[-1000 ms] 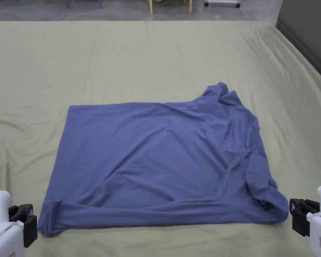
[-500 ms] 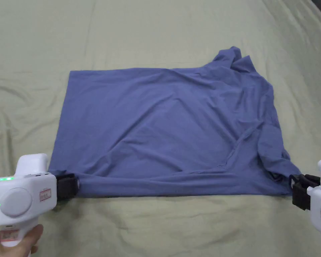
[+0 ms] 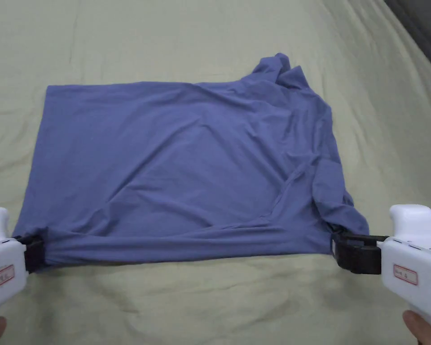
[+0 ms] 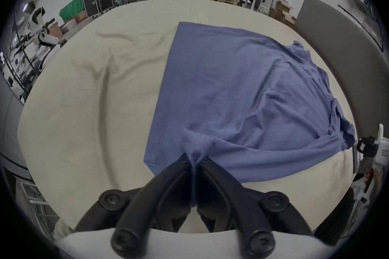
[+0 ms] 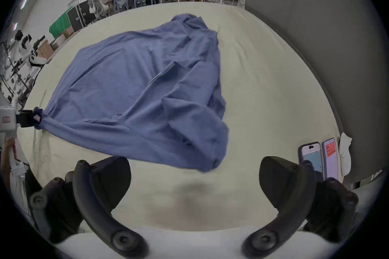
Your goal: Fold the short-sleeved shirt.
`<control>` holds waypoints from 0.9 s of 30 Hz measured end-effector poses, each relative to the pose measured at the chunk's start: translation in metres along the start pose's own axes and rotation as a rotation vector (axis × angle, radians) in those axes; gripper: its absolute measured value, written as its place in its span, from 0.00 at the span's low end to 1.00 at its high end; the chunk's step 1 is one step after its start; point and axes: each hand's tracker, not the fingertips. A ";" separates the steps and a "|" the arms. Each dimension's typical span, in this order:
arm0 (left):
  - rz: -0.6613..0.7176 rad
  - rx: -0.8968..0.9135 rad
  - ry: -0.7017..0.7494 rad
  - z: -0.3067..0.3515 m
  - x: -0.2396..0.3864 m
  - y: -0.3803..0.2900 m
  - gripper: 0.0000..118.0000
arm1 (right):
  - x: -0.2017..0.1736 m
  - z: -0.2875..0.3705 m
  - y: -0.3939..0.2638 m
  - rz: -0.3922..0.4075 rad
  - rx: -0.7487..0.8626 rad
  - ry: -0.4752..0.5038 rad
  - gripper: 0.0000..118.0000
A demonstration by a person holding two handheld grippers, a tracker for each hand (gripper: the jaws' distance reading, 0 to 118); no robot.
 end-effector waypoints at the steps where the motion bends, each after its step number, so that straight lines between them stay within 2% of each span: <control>1: 0.000 0.007 -0.001 0.003 0.002 0.001 0.00 | 0.004 -0.007 0.003 -0.042 -0.049 0.012 1.00; 3: -0.002 0.008 -0.002 0.002 0.003 0.002 0.00 | 0.007 -0.022 0.007 -0.076 -0.092 0.021 1.00; 5: -0.001 0.009 -0.001 0.003 0.005 0.002 0.00 | 0.008 -0.042 0.012 -0.060 -0.090 0.023 1.00; 6: 0.000 0.008 0.000 0.003 0.005 0.002 0.00 | 0.007 -0.052 0.013 -0.053 -0.107 0.021 0.92; 7: 0.001 0.005 0.001 0.002 0.005 0.002 0.00 | 0.008 -0.061 0.014 -0.052 -0.135 0.035 0.59; 8: 0.003 0.004 0.004 0.001 0.006 0.002 0.00 | 0.007 -0.068 0.014 -0.059 -0.173 0.052 0.10; 9: 0.007 0.000 0.003 0.002 0.006 0.002 0.00 | 0.008 -0.074 0.012 -0.088 -0.184 0.131 0.09; 10: 0.014 -0.005 -0.004 0.001 0.006 0.001 0.00 | 0.005 -0.072 0.011 -0.141 -0.134 0.140 0.09; 11: 0.011 -0.008 0.003 0.002 0.008 0.000 0.00 | 0.000 -0.066 0.012 -0.082 -0.142 0.066 0.09; 12: 0.007 -0.010 0.008 0.002 0.010 0.000 0.00 | -0.003 -0.062 0.014 -0.027 -0.129 0.057 0.09; 20: 0.019 0.009 0.019 0.023 0.016 0.017 0.00 | 0.004 -0.030 0.027 -0.076 -0.055 0.104 0.09; 27: 0.015 0.038 -0.002 0.010 0.015 0.092 0.00 | 0.000 -0.040 0.086 -0.101 -0.007 0.131 0.09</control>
